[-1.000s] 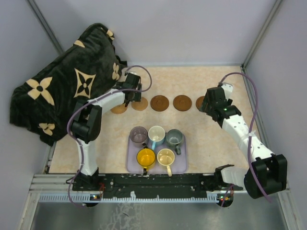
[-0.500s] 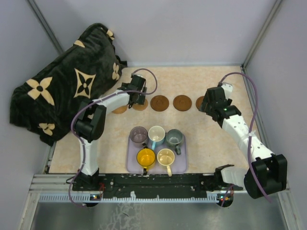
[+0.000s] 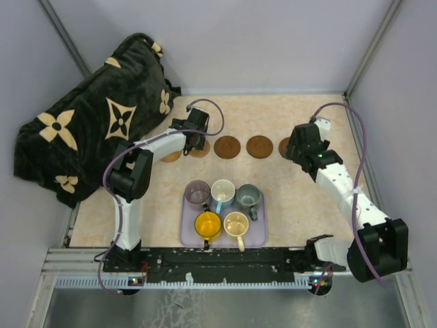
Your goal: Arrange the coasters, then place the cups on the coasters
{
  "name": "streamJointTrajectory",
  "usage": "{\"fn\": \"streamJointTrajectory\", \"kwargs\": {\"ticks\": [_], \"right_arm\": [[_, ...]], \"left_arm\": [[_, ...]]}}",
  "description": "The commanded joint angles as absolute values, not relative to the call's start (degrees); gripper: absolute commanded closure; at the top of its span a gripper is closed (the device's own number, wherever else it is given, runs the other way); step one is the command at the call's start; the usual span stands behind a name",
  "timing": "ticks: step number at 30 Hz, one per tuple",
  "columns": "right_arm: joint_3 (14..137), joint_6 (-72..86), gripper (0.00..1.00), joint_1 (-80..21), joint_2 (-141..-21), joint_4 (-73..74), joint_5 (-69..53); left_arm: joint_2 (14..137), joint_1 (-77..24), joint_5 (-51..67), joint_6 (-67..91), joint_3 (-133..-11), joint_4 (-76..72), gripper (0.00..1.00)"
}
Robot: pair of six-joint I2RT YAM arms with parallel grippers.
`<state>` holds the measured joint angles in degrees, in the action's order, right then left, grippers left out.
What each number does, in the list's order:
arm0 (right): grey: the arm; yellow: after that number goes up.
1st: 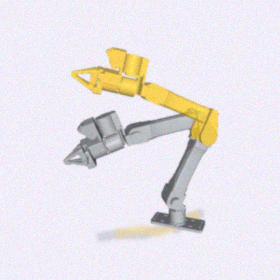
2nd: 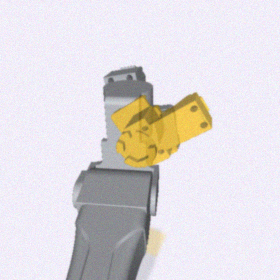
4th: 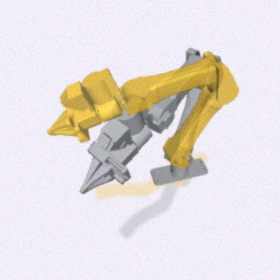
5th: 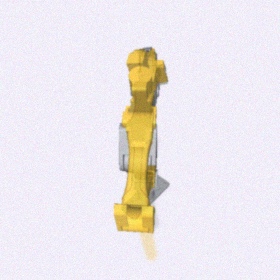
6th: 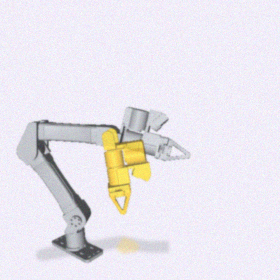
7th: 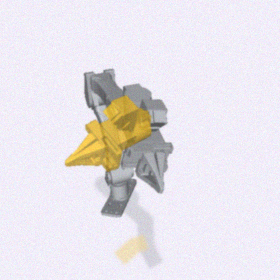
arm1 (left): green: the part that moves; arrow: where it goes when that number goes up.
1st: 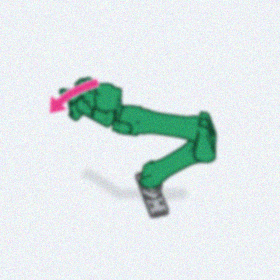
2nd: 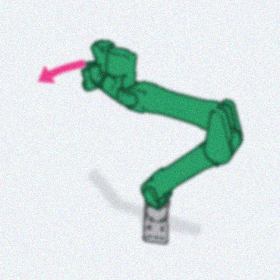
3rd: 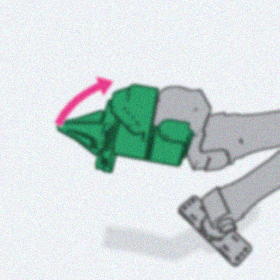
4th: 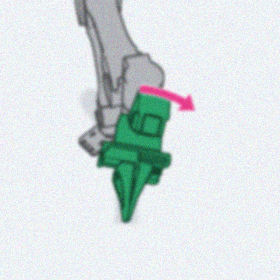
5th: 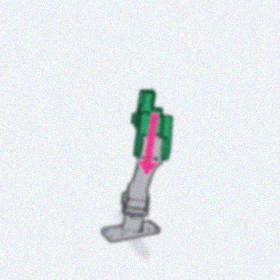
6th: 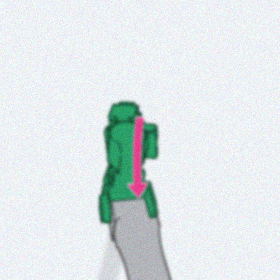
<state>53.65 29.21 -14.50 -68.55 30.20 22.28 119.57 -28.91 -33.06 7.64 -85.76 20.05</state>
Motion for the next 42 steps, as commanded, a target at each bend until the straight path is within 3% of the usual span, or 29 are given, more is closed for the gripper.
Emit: {"fn": "streamJointTrajectory", "kwargs": {"ticks": [1, 27, 29, 34, 42], "right_arm": [[54.5, 29.8, 0.28, -14.5, -68.8, 27.5, 21.8], [55.9, 28.0, 0.27, -14.5, -70.1, 25.1, 21.9], [56.2, 27.8, 0.24, -14.5, -69.9, 24.7, 22.2], [57.7, 26.5, 0.02, -14.5, -68.9, 24.1, 23.4], [62.4, 26.2, 0.01, -14.5, -67.9, 25.1, 23.2]], "left_arm": [[121.1, -29.2, -35.0, 7.8, -86.7, 23.6, 0.0], [115.6, -29.2, -38.1, 5.7, -89.7, 19.7, 0.01], [113.9, -29.1, -38.1, 5.6, -89.7, 19.2, 0.01], [108.4, -29.1, -37.9, 6.5, -88.6, 20.0, 0.01], [94.6, -29.1, -39.2, 11.8, -79.1, 20.4, 0.01]]}}
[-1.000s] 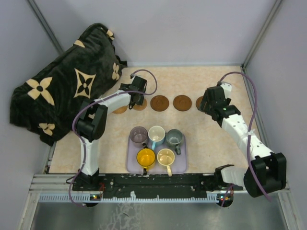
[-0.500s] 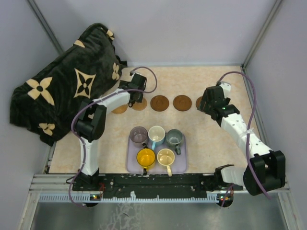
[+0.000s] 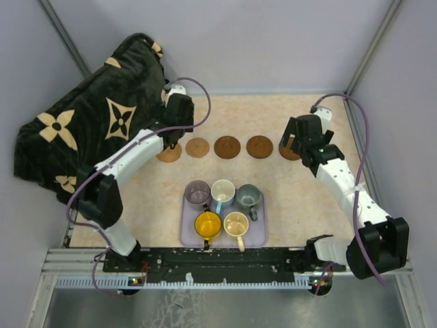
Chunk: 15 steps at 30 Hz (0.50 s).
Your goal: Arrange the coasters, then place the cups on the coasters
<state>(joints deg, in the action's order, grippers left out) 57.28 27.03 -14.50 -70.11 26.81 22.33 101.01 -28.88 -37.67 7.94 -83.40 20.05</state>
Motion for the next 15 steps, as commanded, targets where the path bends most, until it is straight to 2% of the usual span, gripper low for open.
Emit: {"fn": "streamJointTrajectory", "kwargs": {"ticks": [1, 6, 10, 15], "right_arm": [[63.0, 26.3, 0.01, -14.5, -68.1, 25.6, 23.4], [61.3, 22.8, 0.01, -14.5, -66.6, 23.6, 21.2], [61.6, 22.8, 0.01, -14.5, -65.5, 27.8, 17.4], [57.4, 24.9, 0.01, -14.5, -59.3, 28.4, 16.6]], "left_arm": [[92.7, -29.1, -39.0, 12.7, -77.6, 20.9, 0.01], [83.2, -29.0, -37.2, 15.8, -71.2, 23.6, 0.0], [77.3, -29.0, -34.3, 18.2, -67.8, 27.5, 0.01], [71.2, -29.1, -30.2, 21.7, -63.0, 30.5, 0.01]]}}
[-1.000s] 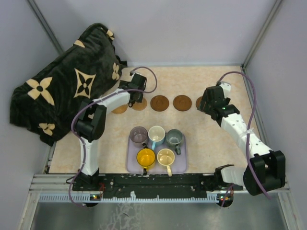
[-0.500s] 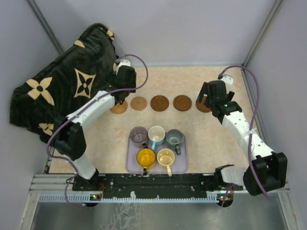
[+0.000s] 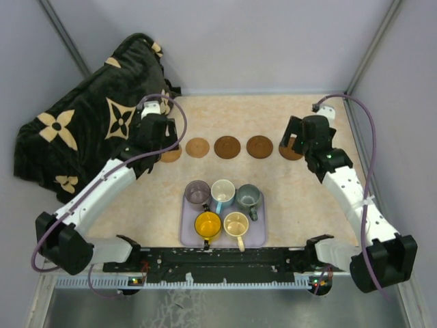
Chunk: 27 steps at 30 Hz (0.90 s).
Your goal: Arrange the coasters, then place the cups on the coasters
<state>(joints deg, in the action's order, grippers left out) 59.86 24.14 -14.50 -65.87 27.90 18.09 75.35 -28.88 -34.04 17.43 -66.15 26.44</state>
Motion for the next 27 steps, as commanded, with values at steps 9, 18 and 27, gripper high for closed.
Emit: {"fn": "streamJointTrajectory", "kwargs": {"ticks": [9, 18, 27], "right_arm": [[50.9, 28.9, 0.01, -15.4, -46.1, 37.0, 19.1], [49.2, 37.3, 0.16, -31.7, -40.9, 48.1, 28.4], [46.9, 53.3, 0.19, -54.2, -45.3, 58.5, 35.8]], "left_arm": [[59.5, -29.0, -27.1, 25.9, -54.6, 33.1, 0.01], [45.1, -29.1, -16.7, 24.9, -43.8, 30.4, 0.01], [44.1, -29.1, -15.2, 25.0, -42.6, 32.4, 0.01]]}}
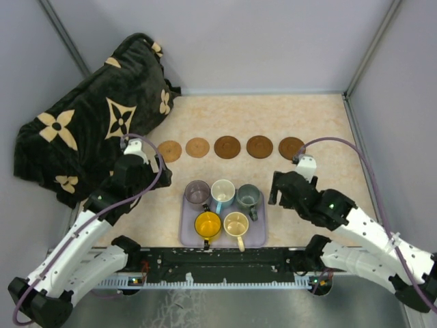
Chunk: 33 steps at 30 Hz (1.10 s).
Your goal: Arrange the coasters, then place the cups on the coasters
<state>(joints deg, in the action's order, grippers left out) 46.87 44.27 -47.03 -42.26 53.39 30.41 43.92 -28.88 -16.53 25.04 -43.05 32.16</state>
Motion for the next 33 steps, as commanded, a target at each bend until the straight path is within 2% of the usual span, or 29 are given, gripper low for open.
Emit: {"fn": "streamJointTrajectory", "kwargs": {"ticks": [1, 6, 15, 21, 33], "right_arm": [[47.1, 54.8, 0.2, -56.6, -46.6, 59.3, 36.5], [48.7, 58.4, 0.19, -63.3, -53.7, 60.4, 37.7], [47.5, 55.5, 0.19, -63.5, -55.5, 50.8, 33.7], [45.9, 54.0, 0.3, -63.5, -57.9, 44.6, 31.4], [44.6, 52.9, 0.41, -63.5, -62.2, 40.6, 29.8]], "left_arm": [[44.4, -29.1, -15.2, 25.1, -42.5, 32.4, 0.01], [46.1, -29.1, -15.1, 25.7, -41.2, 31.2, 0.01], [49.0, -29.1, -14.7, 25.4, -40.9, 28.7, 0.01], [50.8, -29.1, -14.8, 25.2, -41.0, 27.7, 0.01], [51.7, -29.1, -15.6, 25.0, -40.8, 27.2, 0.01]]}}
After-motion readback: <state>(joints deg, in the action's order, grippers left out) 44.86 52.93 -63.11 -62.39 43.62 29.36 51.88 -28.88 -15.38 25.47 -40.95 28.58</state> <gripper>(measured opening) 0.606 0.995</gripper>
